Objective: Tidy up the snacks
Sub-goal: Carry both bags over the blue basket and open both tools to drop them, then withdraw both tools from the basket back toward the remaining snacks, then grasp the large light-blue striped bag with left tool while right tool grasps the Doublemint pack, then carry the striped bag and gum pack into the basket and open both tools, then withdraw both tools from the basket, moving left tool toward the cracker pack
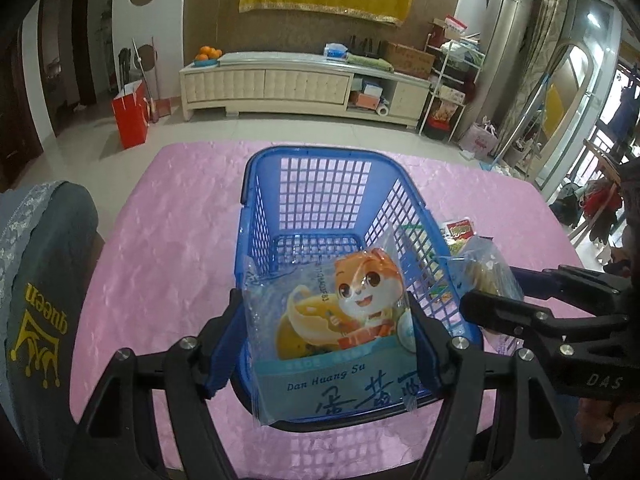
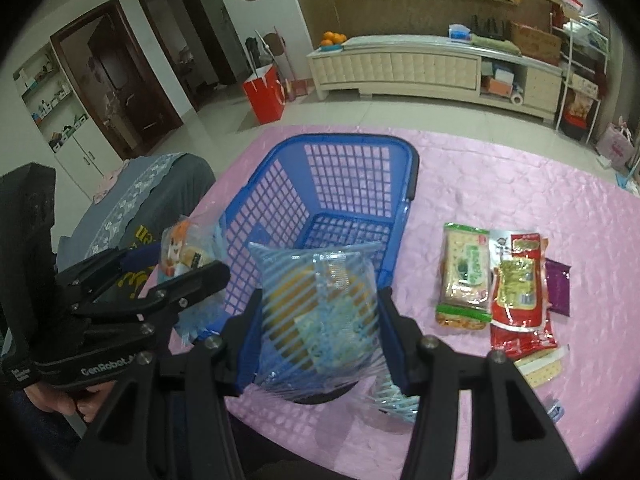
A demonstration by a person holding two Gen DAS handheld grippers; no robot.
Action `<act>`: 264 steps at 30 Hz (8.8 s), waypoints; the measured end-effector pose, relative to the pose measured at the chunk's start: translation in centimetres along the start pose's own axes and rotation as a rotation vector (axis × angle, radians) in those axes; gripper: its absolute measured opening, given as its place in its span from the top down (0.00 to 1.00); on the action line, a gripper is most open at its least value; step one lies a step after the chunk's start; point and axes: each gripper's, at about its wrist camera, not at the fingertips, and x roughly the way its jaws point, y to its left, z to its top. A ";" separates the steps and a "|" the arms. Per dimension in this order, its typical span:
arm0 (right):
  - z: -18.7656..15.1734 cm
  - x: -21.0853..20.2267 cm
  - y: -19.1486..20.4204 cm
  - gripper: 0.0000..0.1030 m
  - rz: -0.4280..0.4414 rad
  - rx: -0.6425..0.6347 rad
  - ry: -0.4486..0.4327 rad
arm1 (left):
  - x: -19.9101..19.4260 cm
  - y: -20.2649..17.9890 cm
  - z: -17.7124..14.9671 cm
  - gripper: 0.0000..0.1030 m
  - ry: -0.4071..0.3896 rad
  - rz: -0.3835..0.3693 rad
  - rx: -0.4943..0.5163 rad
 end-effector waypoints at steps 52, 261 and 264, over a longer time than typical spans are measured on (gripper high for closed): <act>-8.6 -12.2 -11.0 0.23 -0.267 0.194 -0.104 | -1.6 -17.6 -4.9 0.24 0.038 -0.077 0.234; -4.4 -11.5 -8.0 0.25 -0.226 0.075 -0.126 | -4.6 -13.2 0.0 0.19 -0.084 -0.060 0.222; -5.2 -12.2 -9.4 0.24 -0.240 0.095 -0.129 | -3.9 -15.2 -0.2 0.19 -0.065 -0.075 0.240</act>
